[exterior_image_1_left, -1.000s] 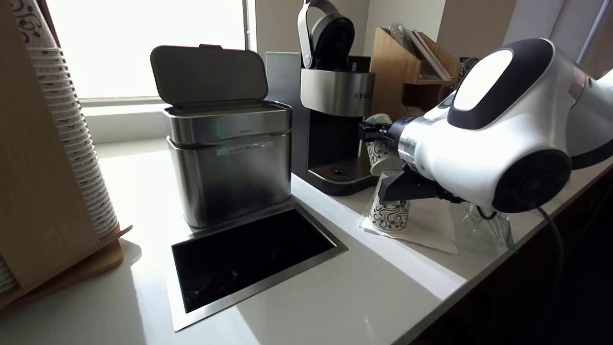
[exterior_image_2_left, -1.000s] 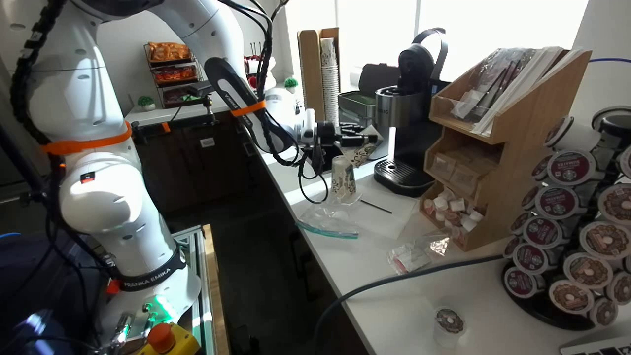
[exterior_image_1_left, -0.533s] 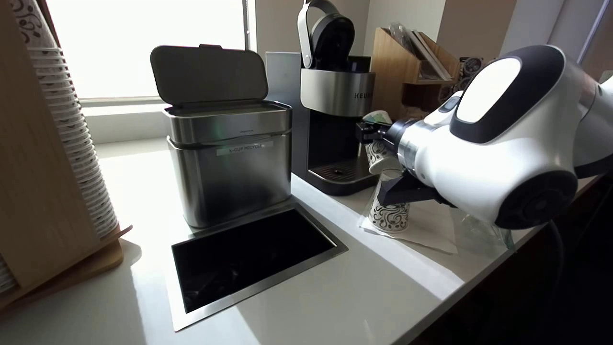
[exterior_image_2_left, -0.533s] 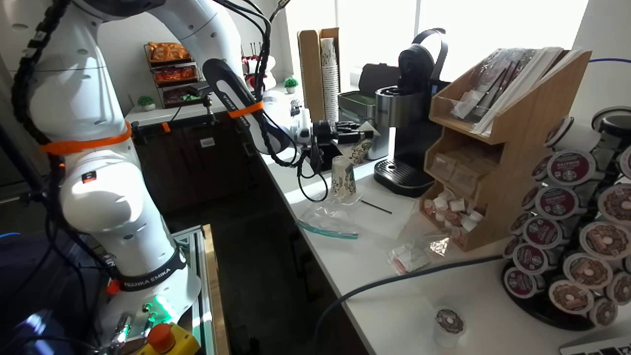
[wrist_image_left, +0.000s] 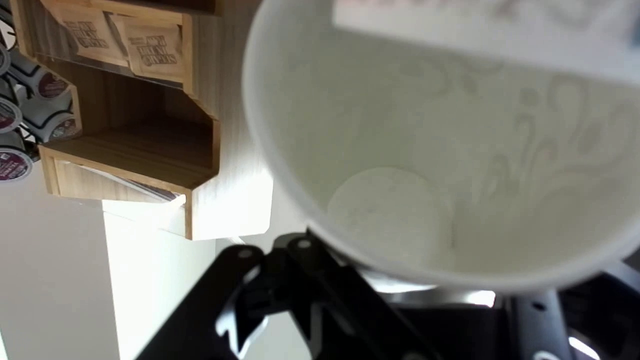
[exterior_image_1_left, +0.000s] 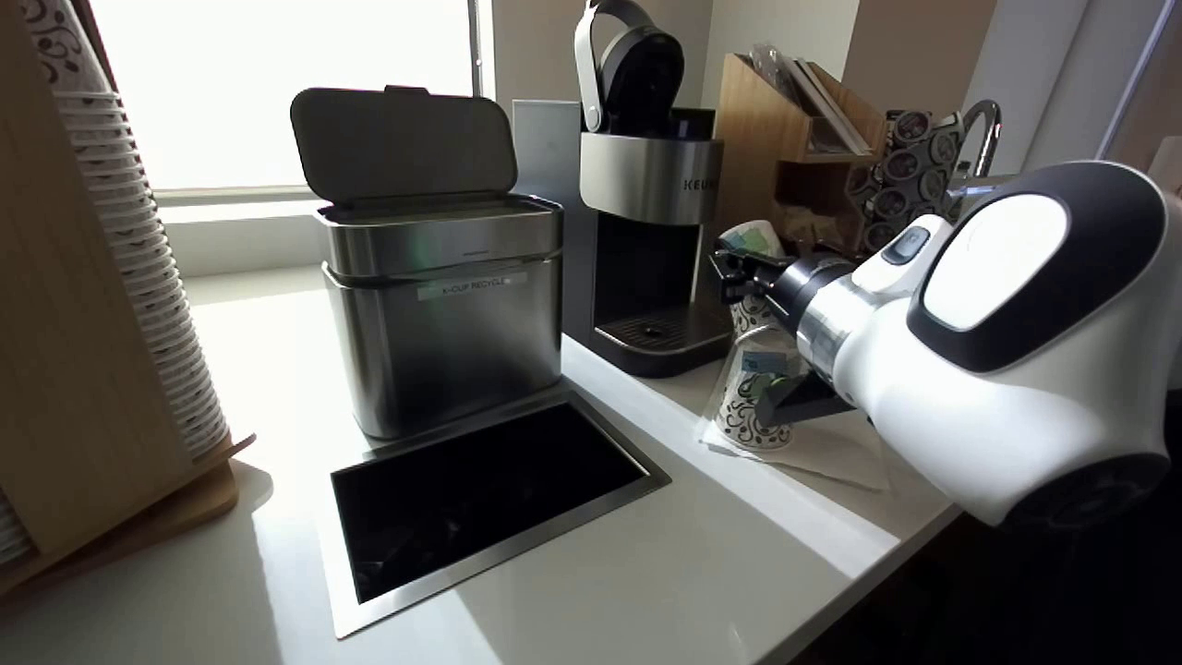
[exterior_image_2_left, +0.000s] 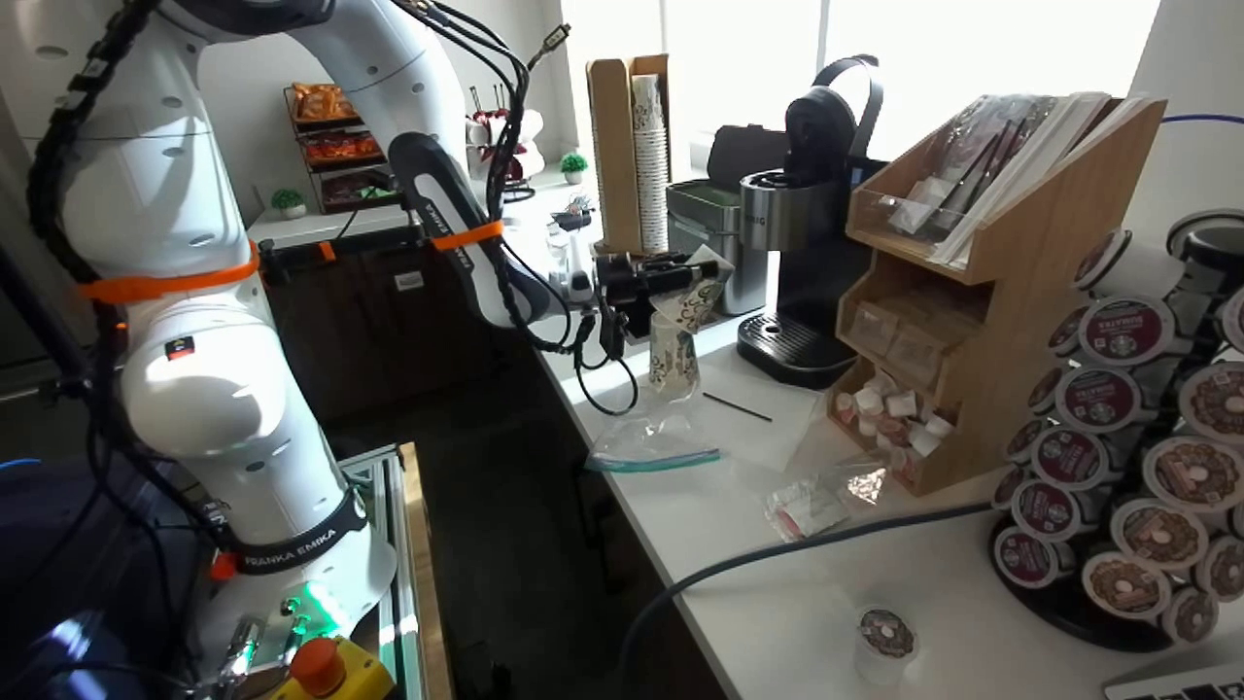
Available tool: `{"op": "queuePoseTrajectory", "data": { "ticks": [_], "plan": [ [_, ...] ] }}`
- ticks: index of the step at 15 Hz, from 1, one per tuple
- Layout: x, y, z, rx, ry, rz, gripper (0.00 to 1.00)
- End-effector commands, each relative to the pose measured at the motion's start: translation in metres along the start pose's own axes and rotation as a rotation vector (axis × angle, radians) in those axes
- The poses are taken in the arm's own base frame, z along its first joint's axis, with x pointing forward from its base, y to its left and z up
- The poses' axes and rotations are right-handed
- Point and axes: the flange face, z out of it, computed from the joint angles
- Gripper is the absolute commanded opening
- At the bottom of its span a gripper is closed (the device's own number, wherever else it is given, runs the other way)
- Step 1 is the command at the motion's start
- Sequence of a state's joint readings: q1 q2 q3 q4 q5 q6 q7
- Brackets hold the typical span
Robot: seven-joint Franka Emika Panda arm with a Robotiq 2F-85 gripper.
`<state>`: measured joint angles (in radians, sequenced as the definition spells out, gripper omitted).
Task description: Stack the cups
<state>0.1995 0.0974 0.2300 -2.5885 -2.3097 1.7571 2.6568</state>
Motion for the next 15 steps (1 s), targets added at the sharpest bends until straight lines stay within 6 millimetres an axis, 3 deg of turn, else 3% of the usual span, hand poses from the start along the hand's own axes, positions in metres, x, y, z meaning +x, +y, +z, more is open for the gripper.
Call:
{"op": "queuePoseTrajectory", "data": {
  "ticks": [1, 8, 15],
  "plan": [
    [-0.013, 0.006, -0.016, 0.021, 0.035, 0.001, 0.4],
    [-0.027, 0.009, -0.018, 0.016, 0.148, -0.017, 0.4],
    [-0.045, -0.002, -0.023, 0.023, 0.217, -0.028, 0.4]
  ]
}}
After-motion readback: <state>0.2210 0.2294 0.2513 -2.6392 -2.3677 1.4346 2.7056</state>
